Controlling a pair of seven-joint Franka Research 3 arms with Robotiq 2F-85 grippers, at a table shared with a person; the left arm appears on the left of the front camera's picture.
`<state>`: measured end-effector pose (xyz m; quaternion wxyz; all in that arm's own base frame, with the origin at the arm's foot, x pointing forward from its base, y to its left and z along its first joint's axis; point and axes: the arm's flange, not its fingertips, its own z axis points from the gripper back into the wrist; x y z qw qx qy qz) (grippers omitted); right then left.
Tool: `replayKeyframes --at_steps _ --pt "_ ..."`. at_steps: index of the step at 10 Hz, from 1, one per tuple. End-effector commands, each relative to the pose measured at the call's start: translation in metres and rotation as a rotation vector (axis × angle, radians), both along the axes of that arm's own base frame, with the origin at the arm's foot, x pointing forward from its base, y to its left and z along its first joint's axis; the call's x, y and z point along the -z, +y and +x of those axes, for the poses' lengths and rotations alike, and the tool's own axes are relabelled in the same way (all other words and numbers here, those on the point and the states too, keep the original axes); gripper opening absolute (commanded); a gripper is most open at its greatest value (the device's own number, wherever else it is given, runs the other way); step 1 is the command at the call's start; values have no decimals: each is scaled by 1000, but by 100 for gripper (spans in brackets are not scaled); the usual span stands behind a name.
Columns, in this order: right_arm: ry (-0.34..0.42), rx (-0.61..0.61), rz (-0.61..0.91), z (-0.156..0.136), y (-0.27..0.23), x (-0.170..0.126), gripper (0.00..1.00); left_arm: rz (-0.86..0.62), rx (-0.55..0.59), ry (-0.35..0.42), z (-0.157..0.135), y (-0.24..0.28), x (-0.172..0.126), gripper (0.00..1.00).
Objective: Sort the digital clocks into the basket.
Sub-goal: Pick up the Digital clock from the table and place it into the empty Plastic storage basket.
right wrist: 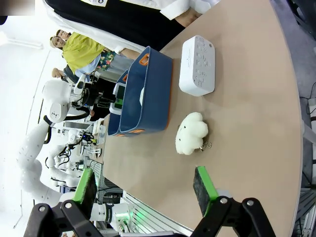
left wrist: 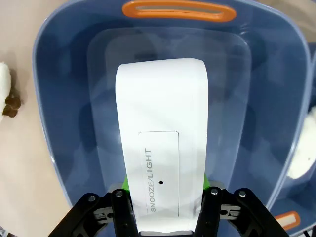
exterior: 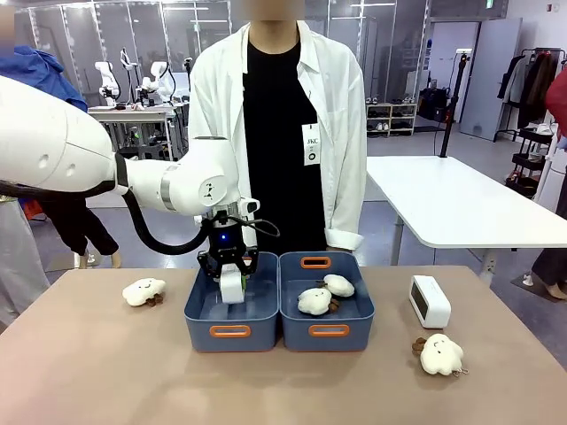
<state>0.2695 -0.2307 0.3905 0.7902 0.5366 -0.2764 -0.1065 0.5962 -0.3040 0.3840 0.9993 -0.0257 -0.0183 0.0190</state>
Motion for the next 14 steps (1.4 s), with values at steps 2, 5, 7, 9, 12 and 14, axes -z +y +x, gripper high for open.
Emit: replayKeyframes --at_steps 2,5,7,9,12,14 --pt "-13 -7 1 -3 -1 -3 100 108 -19 35 8 3 14 51" --pt "-13 -7 1 -3 -1 -3 100 109 1 35 0 6 4 100" --pt "-13 -7 1 -3 -1 -3 100 86 12 17 -10 9 -13 100" --pt "-13 -7 1 -3 -1 -3 100 49 30 -7 -32 15 -25 100" --pt "-13 -7 1 -3 -1 -3 100 61 15 -3 -11 3 -25 100" --pt "-13 -7 1 -3 -1 -3 100 61 15 -3 -11 3 -25 100"
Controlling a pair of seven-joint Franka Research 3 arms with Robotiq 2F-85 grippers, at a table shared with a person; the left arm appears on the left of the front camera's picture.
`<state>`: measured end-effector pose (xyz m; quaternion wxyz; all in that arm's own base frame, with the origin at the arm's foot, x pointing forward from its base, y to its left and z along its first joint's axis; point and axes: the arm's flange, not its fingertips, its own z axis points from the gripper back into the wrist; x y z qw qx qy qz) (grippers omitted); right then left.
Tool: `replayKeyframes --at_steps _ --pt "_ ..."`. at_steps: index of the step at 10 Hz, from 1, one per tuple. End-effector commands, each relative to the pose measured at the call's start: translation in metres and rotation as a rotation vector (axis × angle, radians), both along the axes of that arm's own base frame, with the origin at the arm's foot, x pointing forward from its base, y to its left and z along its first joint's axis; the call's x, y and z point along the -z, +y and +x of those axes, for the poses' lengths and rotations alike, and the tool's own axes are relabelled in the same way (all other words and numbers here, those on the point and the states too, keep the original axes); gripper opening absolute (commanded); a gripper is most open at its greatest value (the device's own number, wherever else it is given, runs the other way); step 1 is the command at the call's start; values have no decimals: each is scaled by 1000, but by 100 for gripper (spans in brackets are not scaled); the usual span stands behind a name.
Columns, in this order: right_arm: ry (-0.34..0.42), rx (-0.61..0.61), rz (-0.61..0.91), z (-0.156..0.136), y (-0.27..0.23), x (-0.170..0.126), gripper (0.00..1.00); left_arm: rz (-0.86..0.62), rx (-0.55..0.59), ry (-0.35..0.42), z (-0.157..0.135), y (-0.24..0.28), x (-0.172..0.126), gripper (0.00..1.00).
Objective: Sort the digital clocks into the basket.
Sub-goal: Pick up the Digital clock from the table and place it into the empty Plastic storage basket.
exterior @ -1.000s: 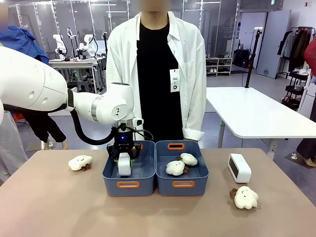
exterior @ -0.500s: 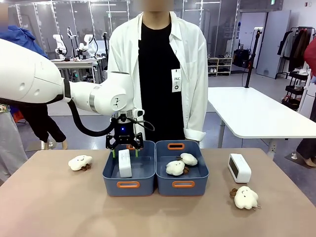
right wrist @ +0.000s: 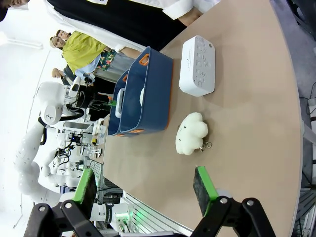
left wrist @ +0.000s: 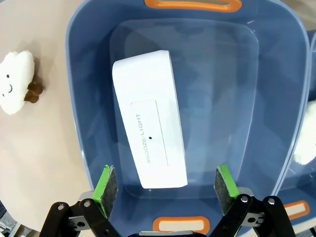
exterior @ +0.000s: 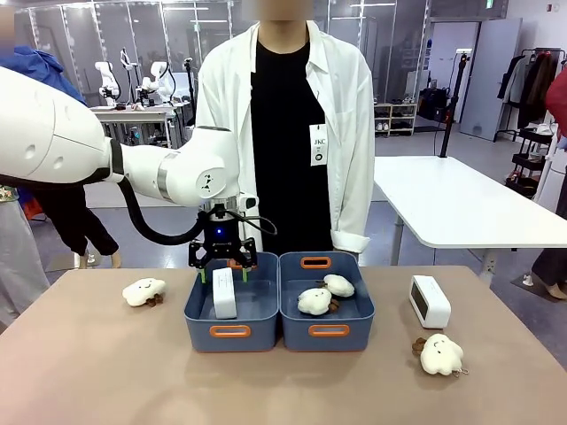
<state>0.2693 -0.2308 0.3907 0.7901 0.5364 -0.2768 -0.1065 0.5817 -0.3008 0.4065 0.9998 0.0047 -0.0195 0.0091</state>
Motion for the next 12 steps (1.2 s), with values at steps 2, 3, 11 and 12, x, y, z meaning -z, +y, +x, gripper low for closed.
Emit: replayKeyframes --at_steps 2,3,11,12 --pt "-13 -7 1 -3 -1 -2 100 0 -4 -1 4 0 -3 100" --pt "-13 -7 1 -3 -1 -2 100 0 -4 -1 4 0 -3 100" --pt "-13 -7 1 -3 -1 -2 100 -1027 290 55 -137 245 -127 100" --pt "-13 -7 1 -3 -1 -2 100 -1177 297 -23 -157 288 -123 100"
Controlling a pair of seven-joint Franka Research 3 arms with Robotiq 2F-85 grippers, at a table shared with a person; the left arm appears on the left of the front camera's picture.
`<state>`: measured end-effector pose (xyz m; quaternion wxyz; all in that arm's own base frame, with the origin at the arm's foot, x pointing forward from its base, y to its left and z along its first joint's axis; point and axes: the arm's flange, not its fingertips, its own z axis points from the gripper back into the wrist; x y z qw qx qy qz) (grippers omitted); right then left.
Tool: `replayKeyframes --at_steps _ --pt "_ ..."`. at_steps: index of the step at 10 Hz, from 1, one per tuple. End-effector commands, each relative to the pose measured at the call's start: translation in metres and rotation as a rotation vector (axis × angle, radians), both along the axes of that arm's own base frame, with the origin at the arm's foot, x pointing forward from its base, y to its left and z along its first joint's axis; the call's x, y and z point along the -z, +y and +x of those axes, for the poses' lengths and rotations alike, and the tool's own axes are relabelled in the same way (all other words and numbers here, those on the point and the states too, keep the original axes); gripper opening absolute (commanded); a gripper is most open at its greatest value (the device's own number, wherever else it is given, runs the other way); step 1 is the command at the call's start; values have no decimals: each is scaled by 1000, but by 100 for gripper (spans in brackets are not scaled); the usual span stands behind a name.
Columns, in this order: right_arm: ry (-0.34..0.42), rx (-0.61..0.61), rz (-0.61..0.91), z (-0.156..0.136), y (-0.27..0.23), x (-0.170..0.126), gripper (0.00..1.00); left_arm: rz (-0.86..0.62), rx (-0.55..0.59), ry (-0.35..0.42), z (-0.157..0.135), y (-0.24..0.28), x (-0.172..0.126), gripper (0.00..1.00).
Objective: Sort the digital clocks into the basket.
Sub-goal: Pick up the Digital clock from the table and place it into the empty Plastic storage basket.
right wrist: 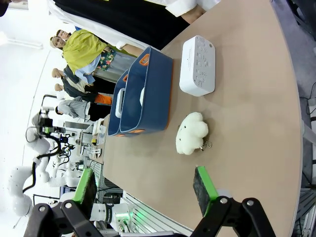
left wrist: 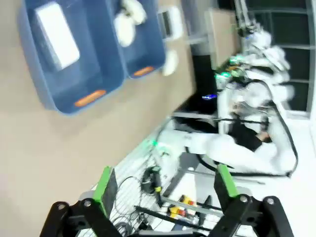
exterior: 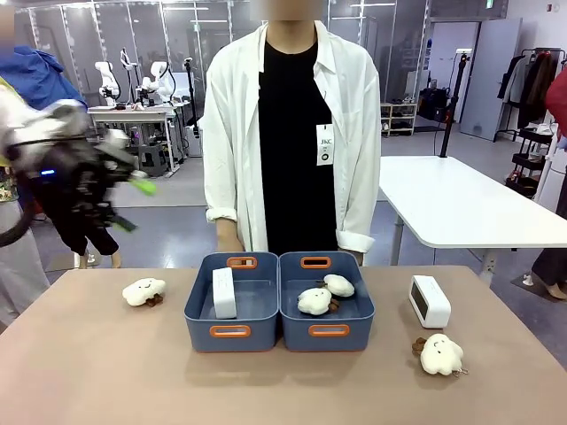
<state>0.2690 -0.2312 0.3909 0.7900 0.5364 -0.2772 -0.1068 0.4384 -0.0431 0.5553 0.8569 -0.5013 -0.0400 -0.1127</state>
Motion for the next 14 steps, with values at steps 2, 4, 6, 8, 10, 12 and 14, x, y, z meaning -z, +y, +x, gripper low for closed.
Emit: replayKeyframes --at_steps 2,4,6,8,10,12,14 --pt "-12 -8 1 -2 0 -2 100 -395 -19 -64 -53 130 46 100" --pt "-12 -8 1 -2 0 -2 100 -470 -42 -88 -84 208 94 100" --pt "-12 -8 1 -2 0 -2 100 -490 -83 -186 -84 230 116 100" --pt "-12 -8 1 -2 0 -2 100 -511 -61 -238 -61 232 106 100" --pt "-12 -8 1 -2 0 -2 100 -502 -104 -163 -96 235 126 100" --pt "-12 -8 1 -2 0 -2 100 -502 -104 -163 -96 235 126 100" --pt "-12 -8 1 -2 0 -2 100 -502 -104 -163 -96 235 126 100"
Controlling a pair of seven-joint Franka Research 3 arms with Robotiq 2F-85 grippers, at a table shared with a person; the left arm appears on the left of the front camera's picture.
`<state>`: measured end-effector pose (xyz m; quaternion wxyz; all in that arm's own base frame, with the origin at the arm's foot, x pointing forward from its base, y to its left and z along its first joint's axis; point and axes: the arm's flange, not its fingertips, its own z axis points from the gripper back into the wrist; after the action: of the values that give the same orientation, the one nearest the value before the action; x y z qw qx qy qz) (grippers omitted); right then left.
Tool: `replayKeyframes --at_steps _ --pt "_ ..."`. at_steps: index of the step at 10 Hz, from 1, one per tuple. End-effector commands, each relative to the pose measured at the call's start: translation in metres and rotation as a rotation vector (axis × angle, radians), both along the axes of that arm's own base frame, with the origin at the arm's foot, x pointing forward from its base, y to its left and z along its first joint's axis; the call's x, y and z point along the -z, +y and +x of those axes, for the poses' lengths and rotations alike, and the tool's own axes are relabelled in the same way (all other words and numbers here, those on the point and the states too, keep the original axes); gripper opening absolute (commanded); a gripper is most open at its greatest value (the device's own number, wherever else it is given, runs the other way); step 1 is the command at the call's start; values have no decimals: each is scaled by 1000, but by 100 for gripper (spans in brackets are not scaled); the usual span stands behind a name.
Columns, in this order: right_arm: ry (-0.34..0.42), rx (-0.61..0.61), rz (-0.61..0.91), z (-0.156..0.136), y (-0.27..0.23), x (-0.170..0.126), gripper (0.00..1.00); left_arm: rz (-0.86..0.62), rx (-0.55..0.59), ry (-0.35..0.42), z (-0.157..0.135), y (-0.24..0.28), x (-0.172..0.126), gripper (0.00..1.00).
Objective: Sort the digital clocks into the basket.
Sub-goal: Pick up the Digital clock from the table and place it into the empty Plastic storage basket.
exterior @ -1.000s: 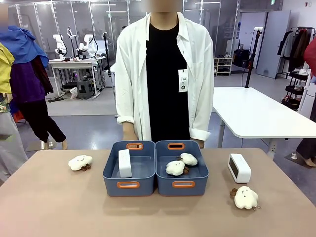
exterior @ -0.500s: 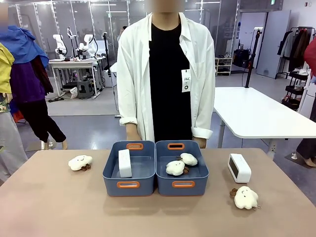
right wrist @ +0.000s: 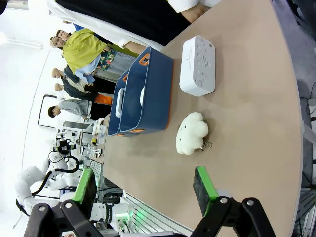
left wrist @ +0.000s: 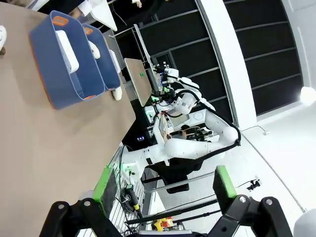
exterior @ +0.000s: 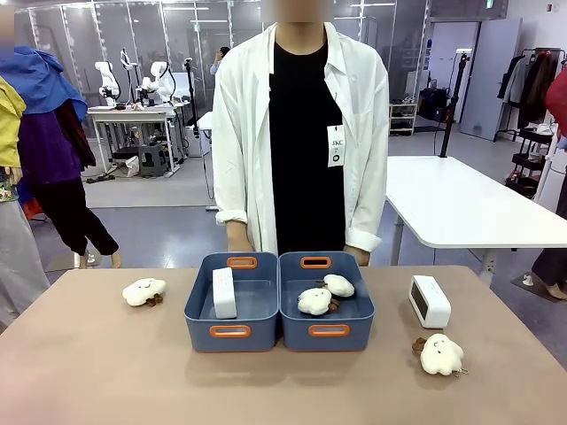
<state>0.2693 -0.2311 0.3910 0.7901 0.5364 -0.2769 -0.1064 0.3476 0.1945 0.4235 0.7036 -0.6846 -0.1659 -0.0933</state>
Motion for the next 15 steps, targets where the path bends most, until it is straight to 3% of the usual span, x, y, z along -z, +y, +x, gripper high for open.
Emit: replayKeyframes --at_steps 1,15 --pt "-13 -7 1 -3 -1 -2 100 2 9 4 -5 -2 -5 100" --pt "0 0 0 0 0 0 100 2 9 4 -5 -2 -5 100"
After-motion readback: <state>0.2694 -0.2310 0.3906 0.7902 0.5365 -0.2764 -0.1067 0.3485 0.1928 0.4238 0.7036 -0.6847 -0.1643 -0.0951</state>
